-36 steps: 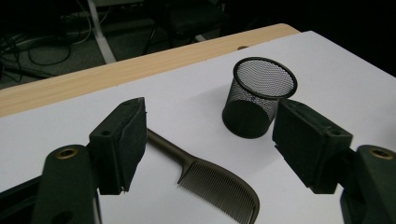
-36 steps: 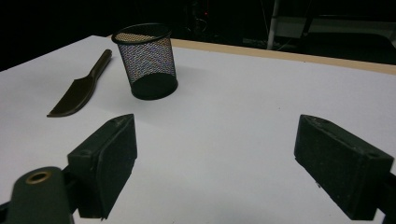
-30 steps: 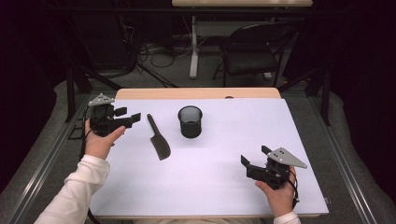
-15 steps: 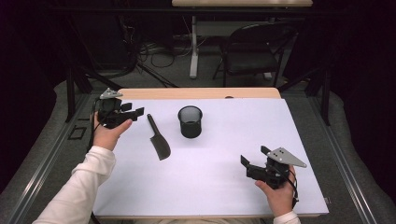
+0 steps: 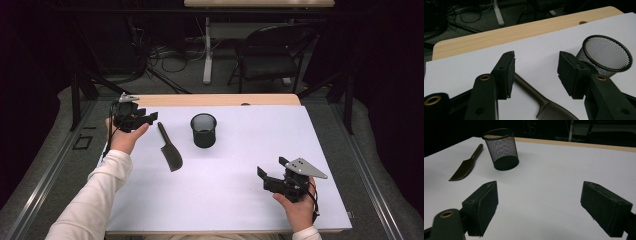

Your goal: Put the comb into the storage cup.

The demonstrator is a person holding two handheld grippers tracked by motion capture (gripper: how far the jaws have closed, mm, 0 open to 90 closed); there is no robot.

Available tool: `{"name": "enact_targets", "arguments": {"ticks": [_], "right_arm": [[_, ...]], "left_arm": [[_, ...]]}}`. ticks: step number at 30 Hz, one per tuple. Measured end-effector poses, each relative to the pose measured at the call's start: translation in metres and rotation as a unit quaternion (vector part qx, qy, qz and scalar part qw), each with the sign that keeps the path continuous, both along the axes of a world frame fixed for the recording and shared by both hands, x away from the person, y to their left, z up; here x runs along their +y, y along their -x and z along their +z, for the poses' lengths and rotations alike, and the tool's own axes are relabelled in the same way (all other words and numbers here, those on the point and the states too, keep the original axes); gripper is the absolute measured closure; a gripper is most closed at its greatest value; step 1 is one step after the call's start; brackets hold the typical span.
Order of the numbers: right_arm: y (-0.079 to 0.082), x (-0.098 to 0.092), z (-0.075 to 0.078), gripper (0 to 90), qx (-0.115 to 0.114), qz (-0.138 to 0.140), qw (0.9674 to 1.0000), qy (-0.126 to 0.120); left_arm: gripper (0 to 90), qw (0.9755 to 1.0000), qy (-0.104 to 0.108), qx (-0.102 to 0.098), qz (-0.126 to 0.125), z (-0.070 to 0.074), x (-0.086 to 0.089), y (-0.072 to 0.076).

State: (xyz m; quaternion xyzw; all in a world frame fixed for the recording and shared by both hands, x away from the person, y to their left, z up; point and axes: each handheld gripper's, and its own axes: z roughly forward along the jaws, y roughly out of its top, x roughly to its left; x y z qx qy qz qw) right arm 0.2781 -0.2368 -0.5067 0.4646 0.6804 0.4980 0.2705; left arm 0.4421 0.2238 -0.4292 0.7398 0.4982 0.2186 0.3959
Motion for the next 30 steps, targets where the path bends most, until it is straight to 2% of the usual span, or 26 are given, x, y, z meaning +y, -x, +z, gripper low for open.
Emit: {"name": "enact_targets", "arguments": {"ticks": [1,7,12,20,30], "right_arm": [[0.000,0.000,0.000,14.6,0.006,0.000,1.0000,0.003],[-0.001,-0.001,-0.001,14.6,0.007,-0.001,1.0000,0.003],[-0.001,0.000,-0.002,14.6,0.005,-0.001,1.0000,0.003],[-0.001,0.001,-0.003,14.7,0.010,0.004,0.9998,0.014],[0.000,0.003,-0.002,14.7,0.006,0.013,0.9998,0.015]], "left_arm": [[48.0,1.0000,-0.001,0.001,0.003,-0.001,-0.001,-0.001],[52.2,0.9998,-0.011,-0.006,0.014,-0.009,-0.004,-0.011],[55.2,0.9998,-0.009,-0.004,0.015,-0.014,-0.007,-0.016],[61.2,0.9997,-0.017,0.007,0.015,-0.024,-0.010,-0.025],[72.6,0.9988,-0.019,0.034,0.028,-0.037,-0.014,-0.036]]}}
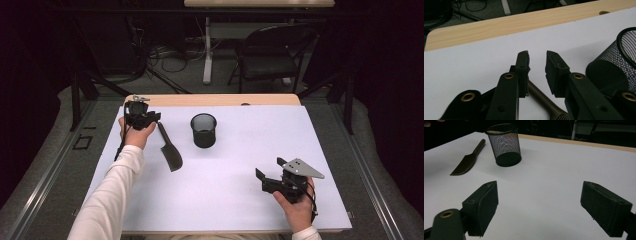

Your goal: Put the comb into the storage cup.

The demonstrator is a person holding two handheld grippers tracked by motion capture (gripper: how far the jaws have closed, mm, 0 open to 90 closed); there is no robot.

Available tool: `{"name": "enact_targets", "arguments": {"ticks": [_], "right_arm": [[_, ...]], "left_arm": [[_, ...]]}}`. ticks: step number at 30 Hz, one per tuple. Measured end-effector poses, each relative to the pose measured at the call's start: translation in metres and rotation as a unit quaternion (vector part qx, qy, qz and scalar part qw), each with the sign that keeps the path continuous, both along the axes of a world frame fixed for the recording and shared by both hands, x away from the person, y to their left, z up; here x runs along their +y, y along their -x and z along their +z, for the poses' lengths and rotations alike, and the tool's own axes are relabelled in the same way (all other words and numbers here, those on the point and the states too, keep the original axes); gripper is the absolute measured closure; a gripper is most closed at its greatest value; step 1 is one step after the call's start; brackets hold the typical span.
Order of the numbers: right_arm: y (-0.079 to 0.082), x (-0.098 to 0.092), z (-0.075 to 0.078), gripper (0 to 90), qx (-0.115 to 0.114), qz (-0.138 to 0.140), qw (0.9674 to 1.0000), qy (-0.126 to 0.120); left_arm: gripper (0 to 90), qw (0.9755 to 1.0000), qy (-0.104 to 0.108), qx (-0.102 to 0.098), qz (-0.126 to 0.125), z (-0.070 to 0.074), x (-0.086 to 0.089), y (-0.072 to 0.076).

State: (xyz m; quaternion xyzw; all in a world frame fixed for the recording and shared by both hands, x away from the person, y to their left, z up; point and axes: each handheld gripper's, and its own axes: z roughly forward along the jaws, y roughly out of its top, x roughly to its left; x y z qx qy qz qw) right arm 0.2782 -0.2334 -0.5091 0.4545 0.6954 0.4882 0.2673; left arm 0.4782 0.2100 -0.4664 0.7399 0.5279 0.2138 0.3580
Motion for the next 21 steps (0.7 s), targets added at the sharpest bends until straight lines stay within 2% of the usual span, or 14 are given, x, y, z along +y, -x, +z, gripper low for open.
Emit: {"name": "enact_targets", "arguments": {"ticks": [4,13,21], "right_arm": [[0.000,0.001,0.000,14.5,-0.004,0.003,1.0000,0.004],[0.000,0.001,-0.001,14.1,-0.001,0.003,1.0000,0.009],[0.000,0.002,-0.002,14.1,0.002,0.004,0.9999,0.009]], "left_arm": [[79.3,1.0000,-0.004,0.007,0.000,-0.006,-0.003,-0.004],[88.2,0.9997,-0.012,0.019,0.003,-0.020,-0.007,-0.013],[90.0,0.9990,-0.012,0.042,0.011,-0.039,-0.011,-0.024]]}}
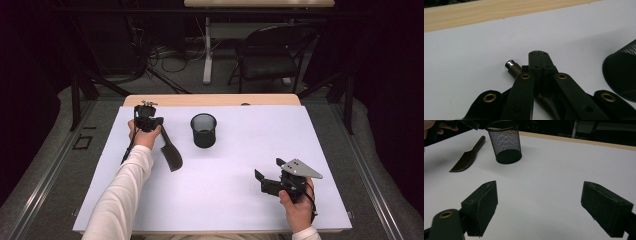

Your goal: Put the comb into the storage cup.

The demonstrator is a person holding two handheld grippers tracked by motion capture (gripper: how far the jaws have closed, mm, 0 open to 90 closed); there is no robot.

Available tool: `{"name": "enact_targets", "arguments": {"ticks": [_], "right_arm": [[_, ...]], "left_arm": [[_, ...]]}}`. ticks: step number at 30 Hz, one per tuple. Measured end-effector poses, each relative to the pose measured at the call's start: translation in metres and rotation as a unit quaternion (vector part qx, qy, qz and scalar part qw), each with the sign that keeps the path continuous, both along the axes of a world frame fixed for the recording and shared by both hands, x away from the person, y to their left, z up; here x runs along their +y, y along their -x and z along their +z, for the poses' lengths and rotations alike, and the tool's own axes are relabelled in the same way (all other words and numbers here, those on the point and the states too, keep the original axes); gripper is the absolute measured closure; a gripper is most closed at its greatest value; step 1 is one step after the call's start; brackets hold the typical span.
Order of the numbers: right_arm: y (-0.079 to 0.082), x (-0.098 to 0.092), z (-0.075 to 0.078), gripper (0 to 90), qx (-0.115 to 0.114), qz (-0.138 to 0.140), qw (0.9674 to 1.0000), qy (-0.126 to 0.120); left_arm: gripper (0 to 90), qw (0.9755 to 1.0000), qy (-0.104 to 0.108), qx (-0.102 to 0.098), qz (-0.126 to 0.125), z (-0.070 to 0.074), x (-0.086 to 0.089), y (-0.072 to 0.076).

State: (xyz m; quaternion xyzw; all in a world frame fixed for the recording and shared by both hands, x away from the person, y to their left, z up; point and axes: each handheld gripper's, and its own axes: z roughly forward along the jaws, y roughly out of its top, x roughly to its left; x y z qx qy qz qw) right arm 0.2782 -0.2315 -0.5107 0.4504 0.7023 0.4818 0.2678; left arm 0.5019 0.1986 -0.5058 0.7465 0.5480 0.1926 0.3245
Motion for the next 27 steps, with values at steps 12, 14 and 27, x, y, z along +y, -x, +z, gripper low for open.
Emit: {"name": "enact_targets", "arguments": {"ticks": [12,14,27], "right_arm": [[-0.001,0.000,-0.002,14.1,0.006,0.003,1.0000,0.001],[-0.001,0.001,-0.002,14.1,0.009,0.004,1.0000,0.000],[-0.002,0.001,-0.003,14.2,0.013,0.008,0.9999,0.000]], "left_arm": [[90.0,0.9997,-0.008,0.021,0.000,-0.020,-0.006,-0.010],[90.0,0.9997,-0.008,0.024,0.002,-0.023,-0.007,-0.012],[90.0,0.9992,-0.018,0.035,0.004,-0.036,-0.008,-0.018]]}}
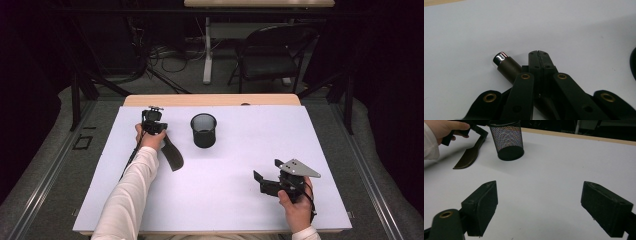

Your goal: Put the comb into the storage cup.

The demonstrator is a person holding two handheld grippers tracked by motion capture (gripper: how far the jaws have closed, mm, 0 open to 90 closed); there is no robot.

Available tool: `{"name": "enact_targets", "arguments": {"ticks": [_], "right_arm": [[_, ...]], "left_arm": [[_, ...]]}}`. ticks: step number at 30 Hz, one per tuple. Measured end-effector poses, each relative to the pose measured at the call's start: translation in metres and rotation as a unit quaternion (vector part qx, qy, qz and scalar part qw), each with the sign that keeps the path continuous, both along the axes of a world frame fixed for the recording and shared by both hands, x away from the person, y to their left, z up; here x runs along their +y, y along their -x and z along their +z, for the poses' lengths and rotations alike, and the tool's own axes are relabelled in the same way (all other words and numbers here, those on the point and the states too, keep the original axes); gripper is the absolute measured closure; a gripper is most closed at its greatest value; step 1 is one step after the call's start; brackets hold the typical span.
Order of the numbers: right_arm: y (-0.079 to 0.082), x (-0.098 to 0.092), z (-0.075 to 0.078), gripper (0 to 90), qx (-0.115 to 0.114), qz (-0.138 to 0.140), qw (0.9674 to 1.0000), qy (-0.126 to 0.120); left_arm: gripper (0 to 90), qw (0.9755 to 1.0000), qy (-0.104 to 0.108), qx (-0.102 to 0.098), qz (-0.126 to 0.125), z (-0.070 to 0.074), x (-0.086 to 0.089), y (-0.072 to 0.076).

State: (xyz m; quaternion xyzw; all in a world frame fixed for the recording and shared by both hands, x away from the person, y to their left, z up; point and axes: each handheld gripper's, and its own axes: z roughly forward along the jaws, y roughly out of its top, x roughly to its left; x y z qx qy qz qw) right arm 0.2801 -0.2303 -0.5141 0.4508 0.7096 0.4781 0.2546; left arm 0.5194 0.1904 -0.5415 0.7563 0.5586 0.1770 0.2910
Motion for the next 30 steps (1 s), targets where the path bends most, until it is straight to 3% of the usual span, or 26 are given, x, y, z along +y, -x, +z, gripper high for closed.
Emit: {"name": "enact_targets", "arguments": {"ticks": [15,30], "right_arm": [[0.0002,0.0011,-0.0004,14.2,0.004,0.002,1.0000,0.000],[-0.0002,0.0010,-0.0010,14.3,0.003,0.004,1.0000,-0.003]], "left_arm": [[90.0,0.9991,-0.040,0.005,-0.013,-0.0007,-0.0011,0.0034],[90.0,0.9986,-0.046,0.014,-0.022,0.0009,0.0013,0.0053]]}}
